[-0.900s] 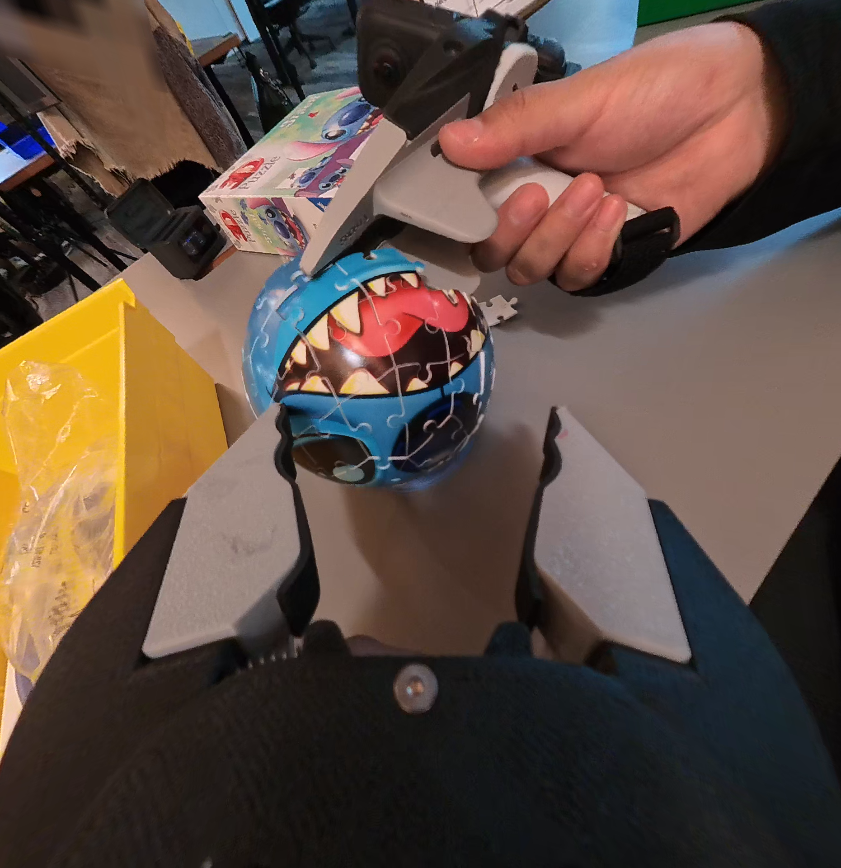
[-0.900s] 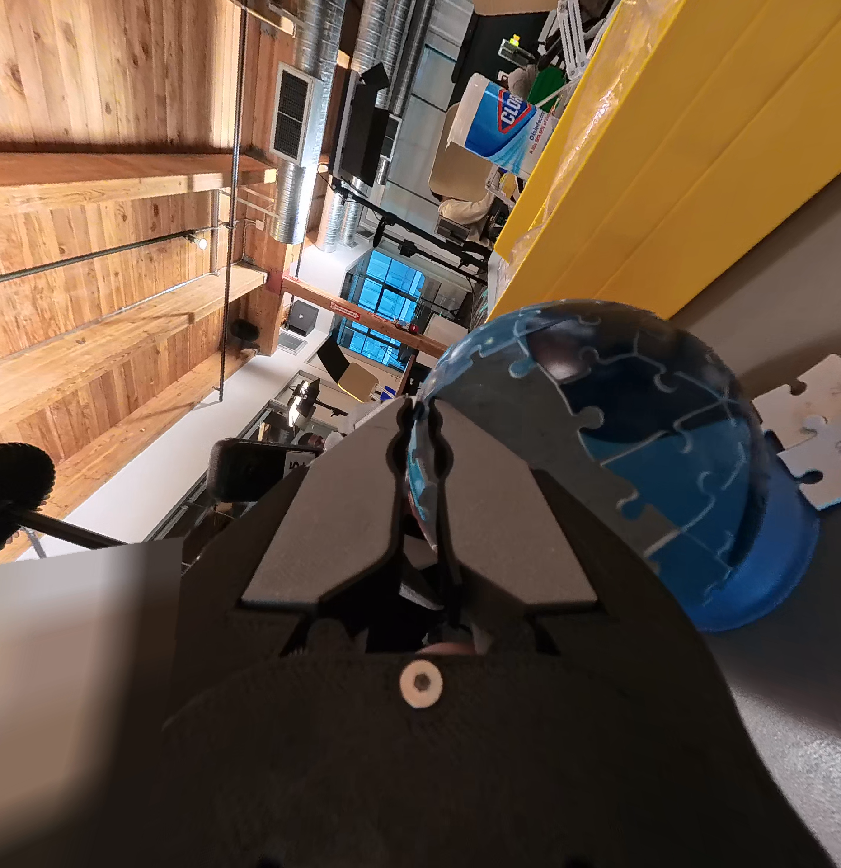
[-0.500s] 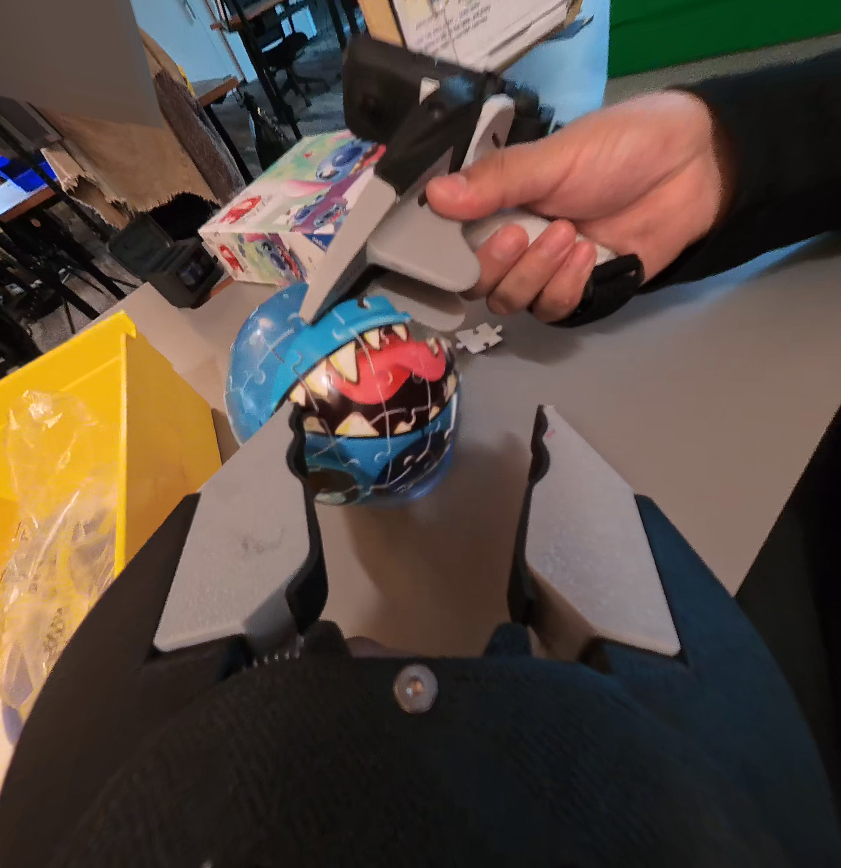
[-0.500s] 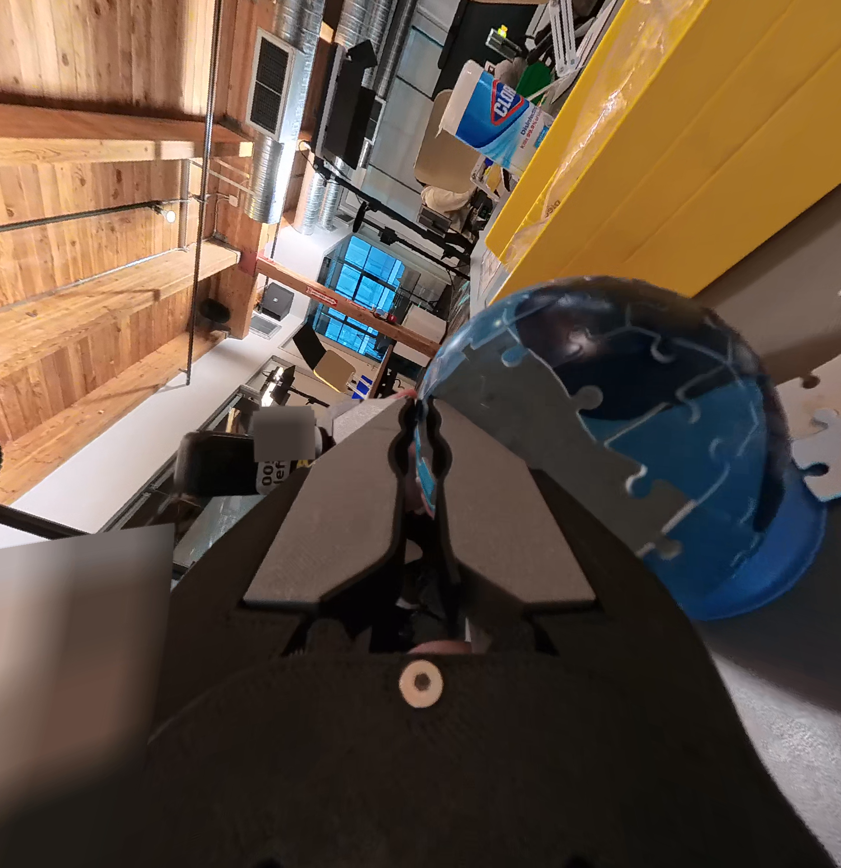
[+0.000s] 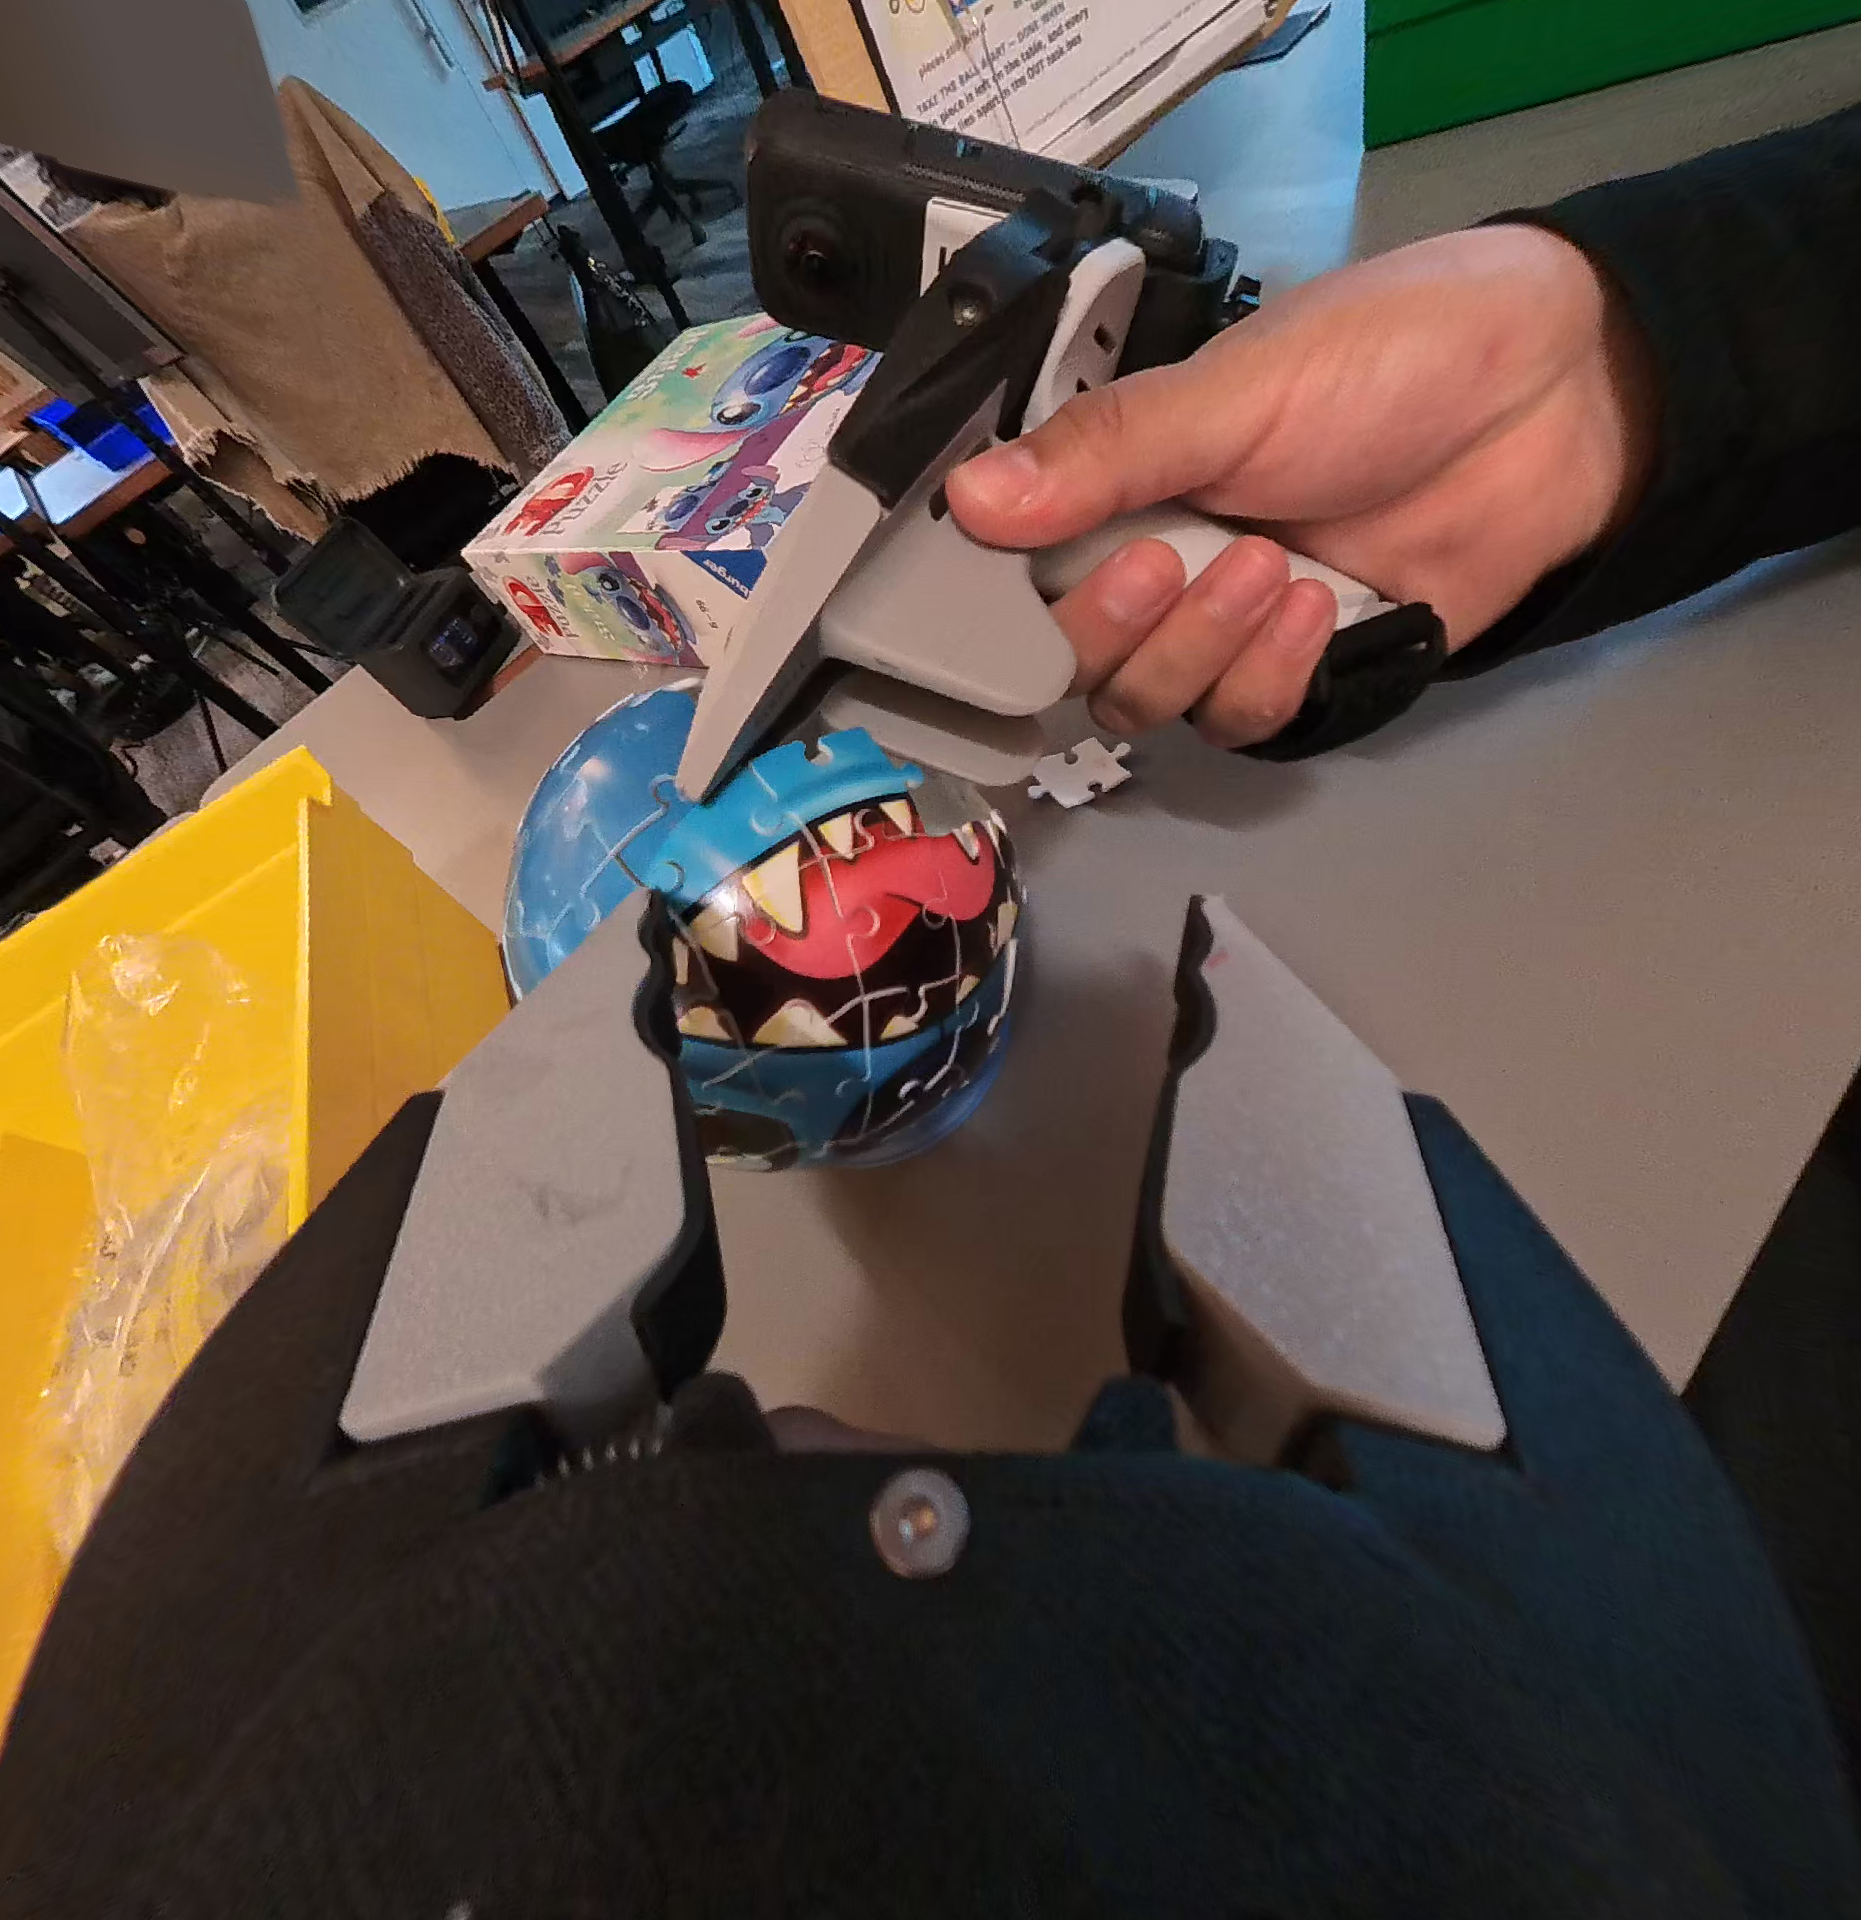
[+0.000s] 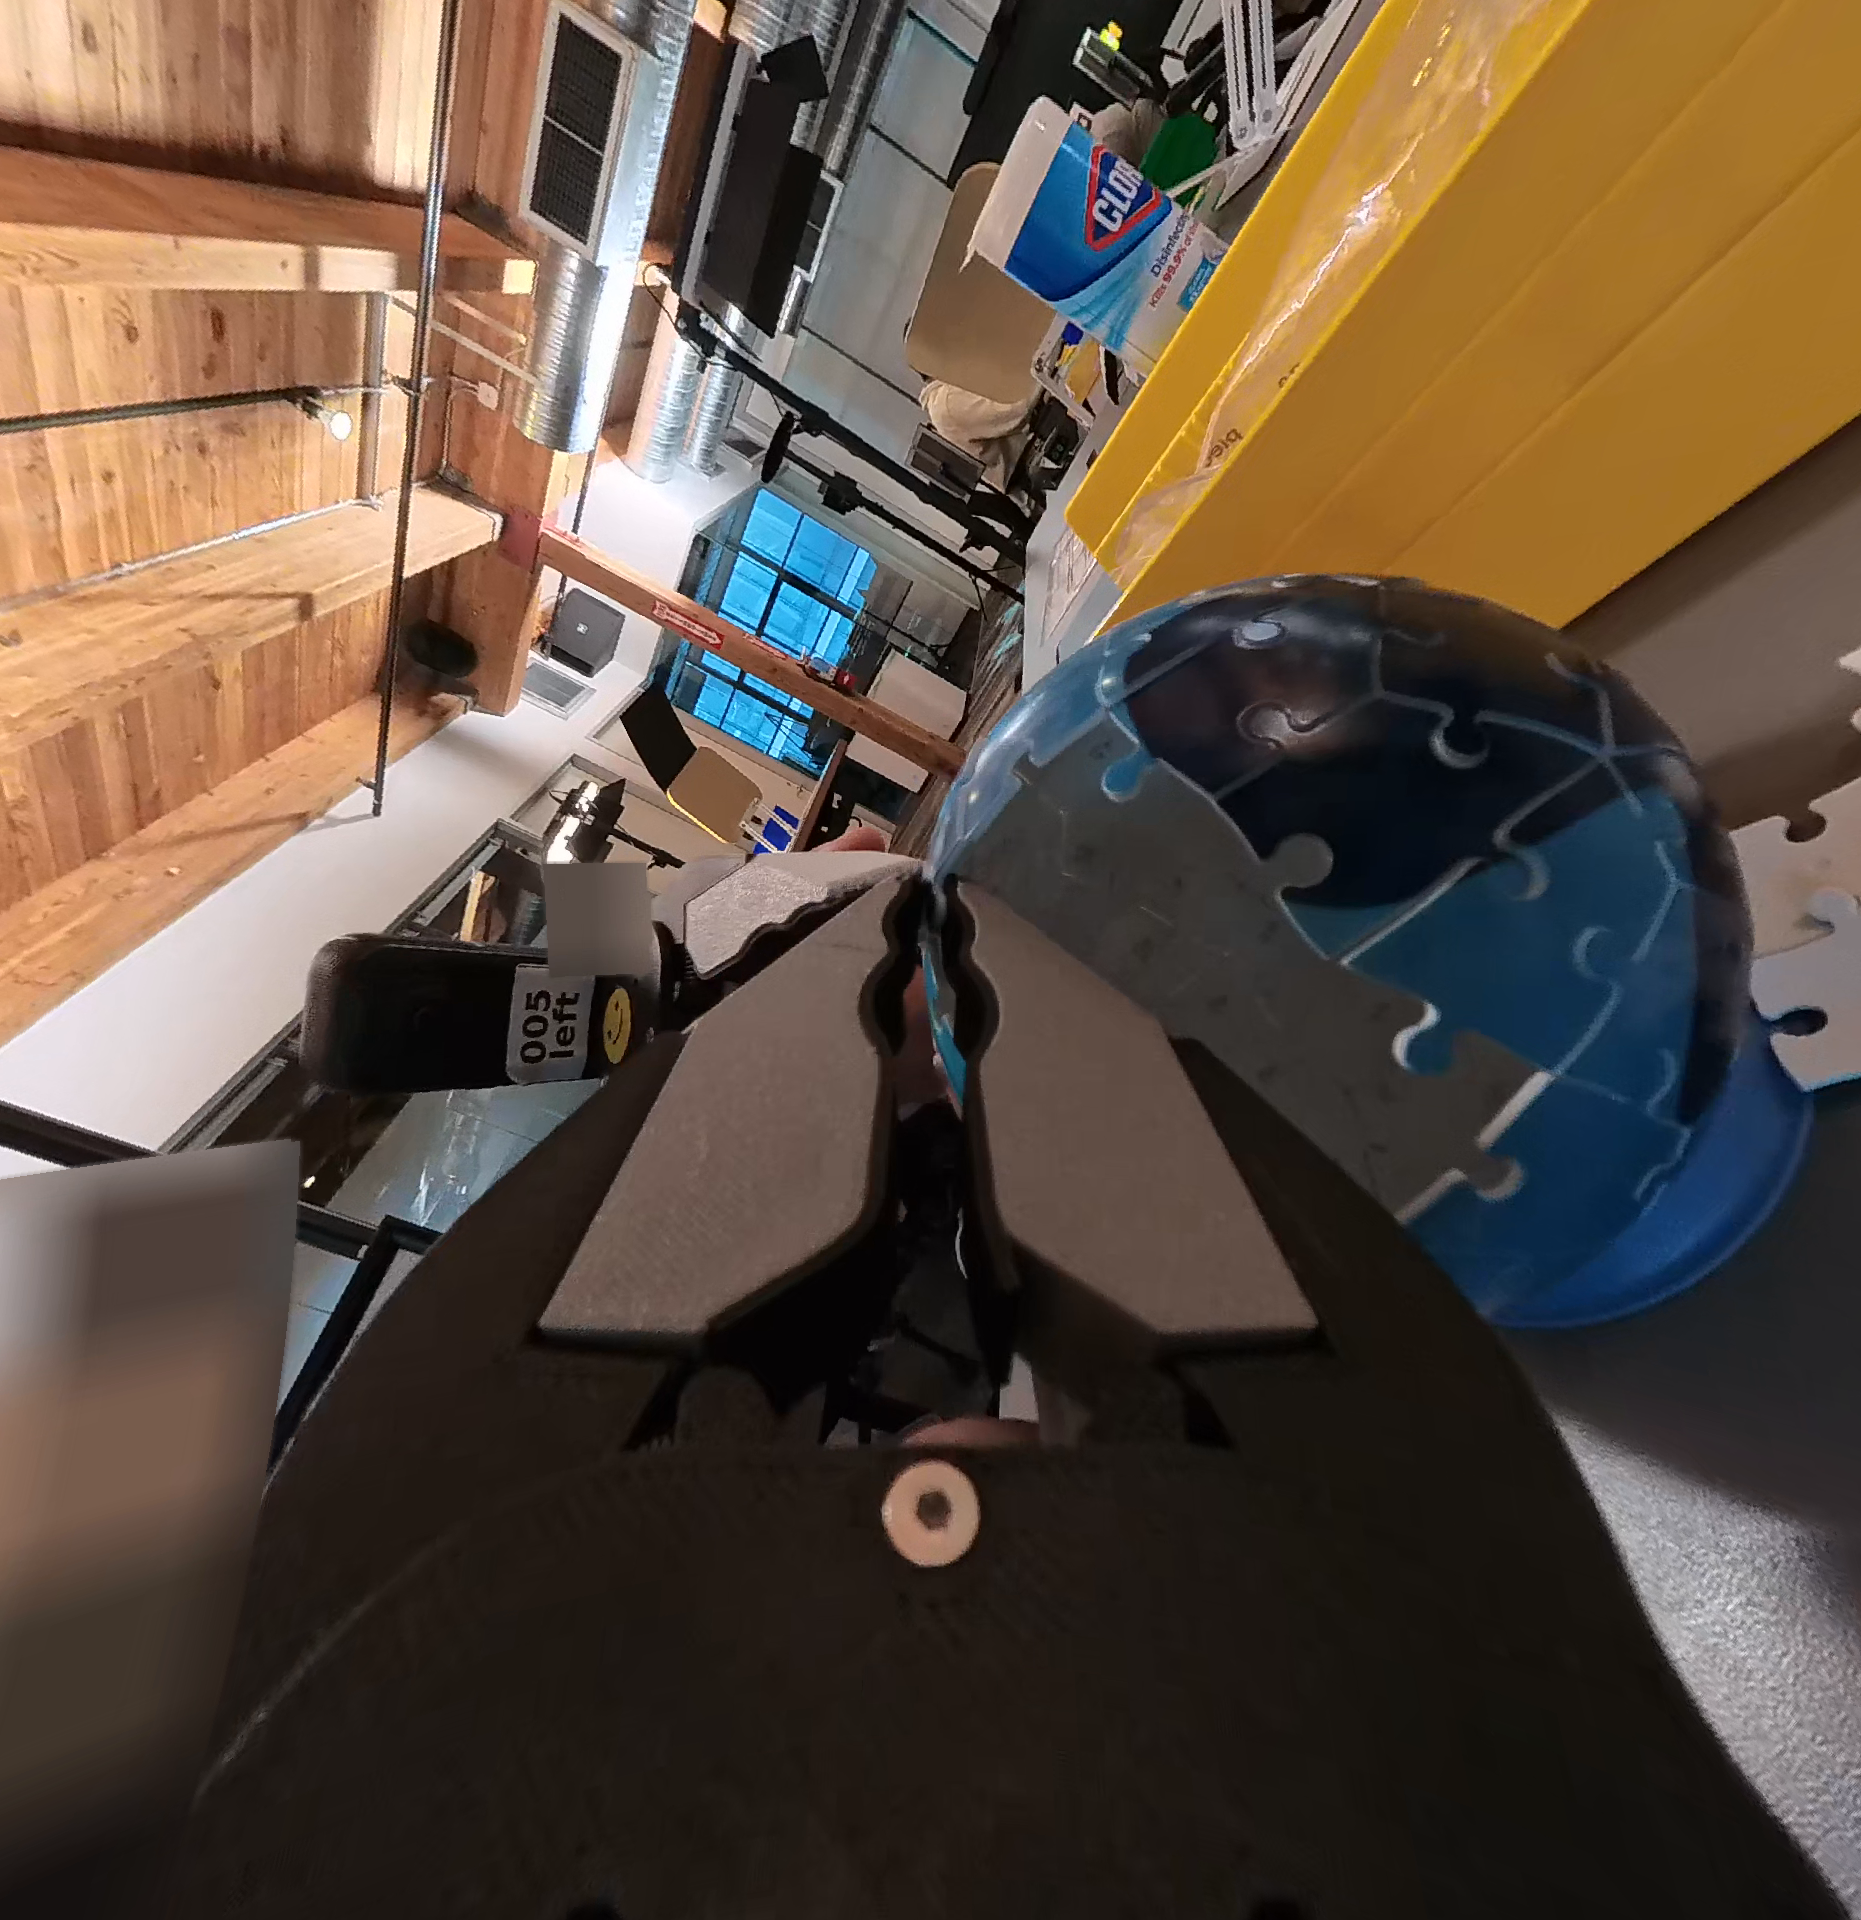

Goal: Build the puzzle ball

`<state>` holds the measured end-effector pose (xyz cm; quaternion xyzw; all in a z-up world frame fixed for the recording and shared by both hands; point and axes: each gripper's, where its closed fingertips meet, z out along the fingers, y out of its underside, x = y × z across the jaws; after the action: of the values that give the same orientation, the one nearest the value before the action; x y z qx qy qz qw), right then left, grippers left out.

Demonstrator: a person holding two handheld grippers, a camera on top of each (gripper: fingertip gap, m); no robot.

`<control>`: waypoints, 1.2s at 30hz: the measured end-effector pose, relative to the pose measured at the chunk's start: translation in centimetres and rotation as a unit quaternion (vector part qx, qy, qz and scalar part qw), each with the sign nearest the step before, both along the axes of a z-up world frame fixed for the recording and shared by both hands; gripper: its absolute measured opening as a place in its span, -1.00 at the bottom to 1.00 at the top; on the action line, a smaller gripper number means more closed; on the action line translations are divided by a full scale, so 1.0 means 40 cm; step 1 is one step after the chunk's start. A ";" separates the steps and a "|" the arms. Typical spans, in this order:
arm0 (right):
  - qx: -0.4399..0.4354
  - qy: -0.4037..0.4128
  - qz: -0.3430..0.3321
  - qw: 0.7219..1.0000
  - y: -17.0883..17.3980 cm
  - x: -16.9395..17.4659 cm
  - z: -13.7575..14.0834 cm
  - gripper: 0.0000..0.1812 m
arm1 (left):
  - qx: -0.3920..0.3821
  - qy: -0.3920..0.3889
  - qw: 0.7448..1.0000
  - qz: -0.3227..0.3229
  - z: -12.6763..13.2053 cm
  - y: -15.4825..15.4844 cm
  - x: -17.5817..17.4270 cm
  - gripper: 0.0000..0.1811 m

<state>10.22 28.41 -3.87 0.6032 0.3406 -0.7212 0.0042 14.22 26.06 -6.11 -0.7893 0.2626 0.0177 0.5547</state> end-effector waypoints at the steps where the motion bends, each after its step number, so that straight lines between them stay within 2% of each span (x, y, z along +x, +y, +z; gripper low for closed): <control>1: 0.004 0.000 0.000 1.000 0.000 0.000 0.000 -1.00 | 0.000 0.002 1.000 -0.001 0.000 0.001 0.003 0.06; 12: 0.023 0.016 0.015 0.999 -0.010 0.000 -0.002 -0.99 | 0.000 0.024 1.000 0.002 -0.008 0.002 0.015 0.17; 18: 0.001 0.017 0.006 1.000 -0.001 -0.010 0.003 -0.98 | -0.002 0.018 1.000 0.000 -0.010 0.000 0.011 0.14; 21: 0.000 0.018 0.004 1.000 0.007 -0.016 0.014 -0.88 | -0.006 0.015 1.000 -0.005 -0.015 -0.002 0.013 0.07; 24: 0.018 0.011 0.004 1.000 0.010 -0.025 0.004 -0.98 | -0.006 0.015 1.000 -0.004 -0.015 -0.002 0.010 0.07; 32: 0.002 0.014 0.009 1.000 0.009 -0.029 0.003 -0.98 | 0.014 -0.002 1.000 0.010 0.023 -0.001 -0.026 0.03; 36: 0.008 0.016 0.011 1.000 0.008 -0.028 0.003 -1.00 | 0.001 0.002 1.000 0.000 0.008 0.017 -0.013 0.03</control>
<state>9.08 28.74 -3.75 0.5879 0.3526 -0.7280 0.0017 13.69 26.75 -5.78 -0.7884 0.2637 0.0192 0.5554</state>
